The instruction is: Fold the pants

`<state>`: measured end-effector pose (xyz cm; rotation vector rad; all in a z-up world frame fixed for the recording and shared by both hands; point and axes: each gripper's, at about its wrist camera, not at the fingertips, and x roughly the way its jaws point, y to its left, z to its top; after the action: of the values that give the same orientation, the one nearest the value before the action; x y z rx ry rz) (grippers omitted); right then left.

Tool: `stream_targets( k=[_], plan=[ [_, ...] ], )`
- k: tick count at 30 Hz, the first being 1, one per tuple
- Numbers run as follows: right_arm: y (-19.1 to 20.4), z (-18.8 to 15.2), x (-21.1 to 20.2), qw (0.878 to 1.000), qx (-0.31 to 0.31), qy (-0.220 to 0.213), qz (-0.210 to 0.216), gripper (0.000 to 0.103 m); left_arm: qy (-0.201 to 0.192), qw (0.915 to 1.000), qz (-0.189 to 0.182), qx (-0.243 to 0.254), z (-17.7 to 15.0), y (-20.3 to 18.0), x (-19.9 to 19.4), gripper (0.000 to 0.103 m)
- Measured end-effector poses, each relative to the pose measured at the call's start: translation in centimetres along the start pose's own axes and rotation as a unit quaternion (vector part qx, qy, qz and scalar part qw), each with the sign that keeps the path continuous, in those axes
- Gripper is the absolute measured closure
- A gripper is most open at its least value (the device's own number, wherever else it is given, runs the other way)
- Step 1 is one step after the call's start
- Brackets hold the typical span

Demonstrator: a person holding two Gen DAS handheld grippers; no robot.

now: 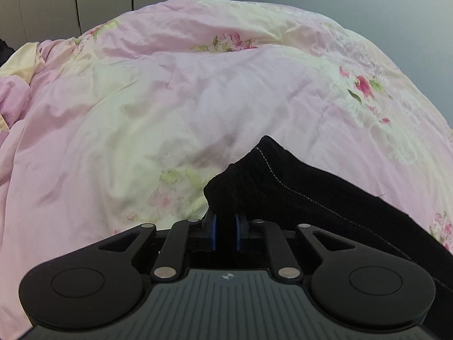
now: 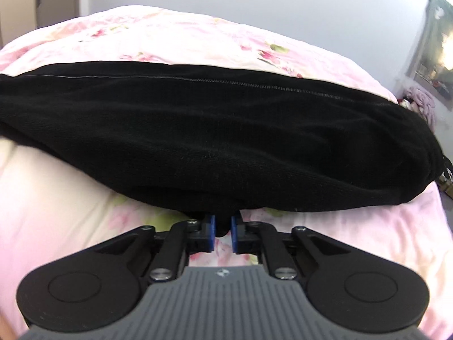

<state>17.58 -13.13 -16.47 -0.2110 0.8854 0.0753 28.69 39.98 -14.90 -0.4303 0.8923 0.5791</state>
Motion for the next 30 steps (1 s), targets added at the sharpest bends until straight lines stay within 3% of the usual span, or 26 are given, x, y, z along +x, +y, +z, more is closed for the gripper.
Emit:
stream_targets(
  k=[3,7,11,13,14,17,20,25,28,30],
  plan=[
    [-1.2,-0.9,1.0,0.998,0.02,0.057,0.034,0.1,0.006,0.9995,0.013,0.026,-0.6,-0.4,0.9,0.088],
    [-1.4,-1.2,3.4,0.994,0.025,0.092,0.05,0.099,0.006,0.9957,0.046,0.08,-1.2,-1.9,1.4,0.083],
    [-2.8,-1.0,3.2,0.989,0.041,0.123,0.077,0.098,-0.003,0.9833,0.093,0.156,-1.6,-3.7,0.9,0.064],
    [-4.0,-0.9,2.5,0.987,0.041,0.132,0.084,0.098,-0.006,0.9799,0.108,0.168,-1.5,-4.0,0.0,0.048],
    [-4.7,-0.6,2.1,0.988,0.036,0.128,0.084,0.097,-0.011,0.9795,0.108,0.169,-1.5,-4.1,-0.7,0.046],
    [-7.8,0.4,0.8,0.992,0.026,0.108,0.067,0.077,-0.031,0.9781,0.09,0.185,-1.7,-5.3,-3.3,0.045],
    [-11.8,1.5,-0.2,0.994,0.033,0.093,0.043,0.073,-0.039,0.9751,0.062,0.209,-2.2,-7.6,-5.9,0.045],
    [-19.8,4.2,-0.7,0.997,0.044,0.062,0.001,0.057,-0.042,0.9696,-0.004,0.241,-4.2,-12.8,-9.4,0.04],
    [-24.9,6.3,-0.6,0.997,0.062,0.038,-0.02,0.05,-0.02,0.9618,-0.055,0.268,-6.3,-16.4,-10.3,0.04],
    [-27.9,7.6,-0.1,0.996,0.078,0.025,-0.03,0.039,-0.006,0.9516,-0.083,0.296,-8.3,-19.0,-10.6,0.04]
  ],
)
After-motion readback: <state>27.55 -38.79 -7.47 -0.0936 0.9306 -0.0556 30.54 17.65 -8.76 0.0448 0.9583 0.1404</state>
